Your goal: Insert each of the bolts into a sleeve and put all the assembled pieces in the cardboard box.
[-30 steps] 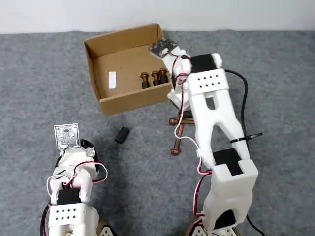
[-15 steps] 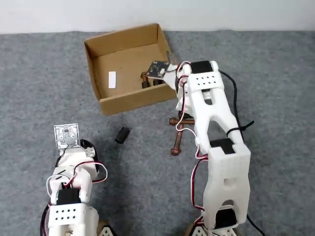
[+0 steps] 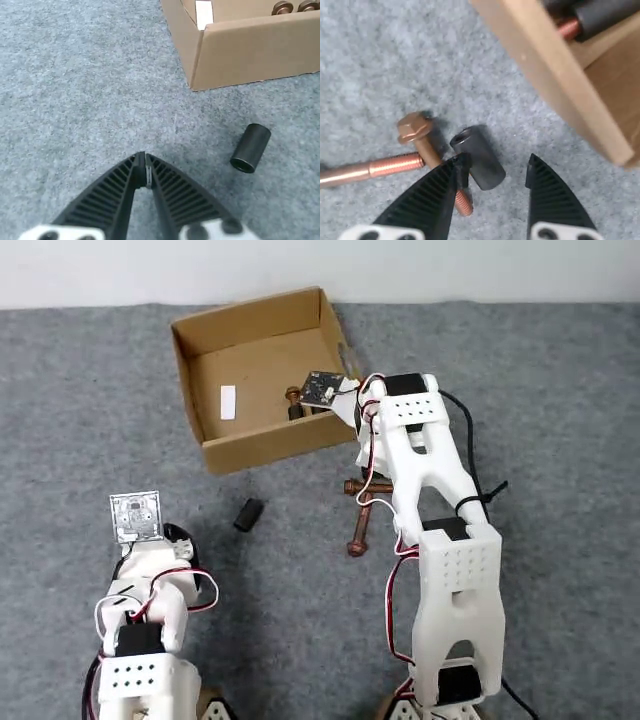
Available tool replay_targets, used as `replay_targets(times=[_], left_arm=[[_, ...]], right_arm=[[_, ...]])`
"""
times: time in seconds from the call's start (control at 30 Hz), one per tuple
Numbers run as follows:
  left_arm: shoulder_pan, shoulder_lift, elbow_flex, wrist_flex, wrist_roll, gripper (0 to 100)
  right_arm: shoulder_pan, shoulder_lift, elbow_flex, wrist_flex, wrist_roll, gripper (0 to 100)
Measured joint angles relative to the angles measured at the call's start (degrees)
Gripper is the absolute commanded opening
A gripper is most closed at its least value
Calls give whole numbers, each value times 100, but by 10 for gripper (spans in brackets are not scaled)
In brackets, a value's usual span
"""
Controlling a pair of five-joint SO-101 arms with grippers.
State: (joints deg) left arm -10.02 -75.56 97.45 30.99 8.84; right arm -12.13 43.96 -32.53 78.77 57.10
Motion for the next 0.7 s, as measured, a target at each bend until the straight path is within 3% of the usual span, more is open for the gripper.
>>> replay_targets(times=[0.2,0.43,0.7], left_arm=[[0,0,0,0,0,5],[0,0,0,0,0,5],[0,0,0,0,0,5]], right_arm=[[9,176,-123,0,0,92],[9,211,-88,325,0,162],[26,360,-123,536,0,162]])
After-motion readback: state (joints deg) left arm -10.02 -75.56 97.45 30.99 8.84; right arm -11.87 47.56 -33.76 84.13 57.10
